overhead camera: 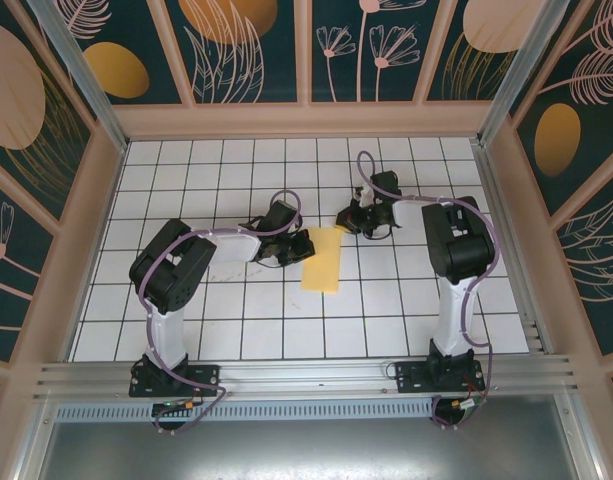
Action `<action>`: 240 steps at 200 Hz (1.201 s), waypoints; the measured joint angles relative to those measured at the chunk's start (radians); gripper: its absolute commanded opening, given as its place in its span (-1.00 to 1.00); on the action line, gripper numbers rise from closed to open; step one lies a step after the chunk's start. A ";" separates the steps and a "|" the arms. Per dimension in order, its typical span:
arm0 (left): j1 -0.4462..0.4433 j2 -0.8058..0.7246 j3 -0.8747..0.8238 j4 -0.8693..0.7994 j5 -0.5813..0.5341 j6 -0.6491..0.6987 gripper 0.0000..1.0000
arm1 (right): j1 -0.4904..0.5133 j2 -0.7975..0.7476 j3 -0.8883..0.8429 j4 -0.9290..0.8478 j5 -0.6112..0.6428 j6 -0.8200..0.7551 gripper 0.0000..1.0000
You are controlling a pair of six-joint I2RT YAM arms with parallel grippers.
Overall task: Fold a paper plane with a square sheet of paper (pick it up from the middle)
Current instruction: Fold the square sheet of paper in half at the center of the table.
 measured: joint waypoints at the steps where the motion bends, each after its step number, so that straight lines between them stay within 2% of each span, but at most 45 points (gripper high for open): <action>1: 0.000 0.000 0.000 0.000 0.000 0.000 -1.00 | 0.000 0.000 0.000 0.000 0.000 0.000 -0.93; 55: 0.000 -0.002 -0.002 0.001 -0.001 0.000 -1.00 | 0.002 -0.027 -0.012 -0.016 0.010 -0.001 -0.91; 113: 0.000 -0.003 -0.003 0.003 -0.005 0.000 -1.00 | 0.033 -0.204 -0.118 0.035 0.002 0.020 -0.92; 174: 0.000 -0.003 -0.004 0.003 -0.008 0.000 -1.00 | 0.076 -0.180 -0.242 0.065 0.019 0.045 -0.93; 240: -0.001 -0.004 -0.006 0.007 -0.008 0.000 -1.00 | 0.076 -0.166 -0.253 0.064 0.031 0.041 -0.92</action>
